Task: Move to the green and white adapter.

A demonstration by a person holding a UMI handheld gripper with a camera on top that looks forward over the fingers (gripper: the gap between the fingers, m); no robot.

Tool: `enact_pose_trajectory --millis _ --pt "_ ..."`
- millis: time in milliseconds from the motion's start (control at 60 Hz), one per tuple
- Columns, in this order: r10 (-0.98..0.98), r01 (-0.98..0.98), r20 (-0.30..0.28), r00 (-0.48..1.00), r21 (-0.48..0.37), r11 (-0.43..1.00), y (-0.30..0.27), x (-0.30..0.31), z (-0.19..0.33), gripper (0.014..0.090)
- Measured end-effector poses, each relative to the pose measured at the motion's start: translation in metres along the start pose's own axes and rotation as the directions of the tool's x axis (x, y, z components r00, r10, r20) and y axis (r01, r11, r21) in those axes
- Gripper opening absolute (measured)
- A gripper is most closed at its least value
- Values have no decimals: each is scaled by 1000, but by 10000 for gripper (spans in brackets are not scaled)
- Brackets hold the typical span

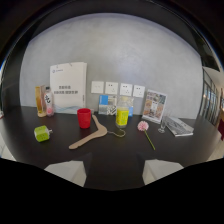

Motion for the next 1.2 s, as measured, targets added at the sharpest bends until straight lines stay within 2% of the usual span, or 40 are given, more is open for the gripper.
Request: enact_pose_trajectory --millis 300,567,733,950,1200 --pt "-39 37 -59 998 -29 999 17 -14 -34 848" --pt "24 -25 -11 1000 -101 995 37 -115 -77 854" --pt "21 -20 9 1000 -100 995 38 -189 -86 853" --pt "8 0 64 998 -119 993 35 -270 -70 854" --pt "-6 14 66 998 -128 992 20 -312 -6 853"
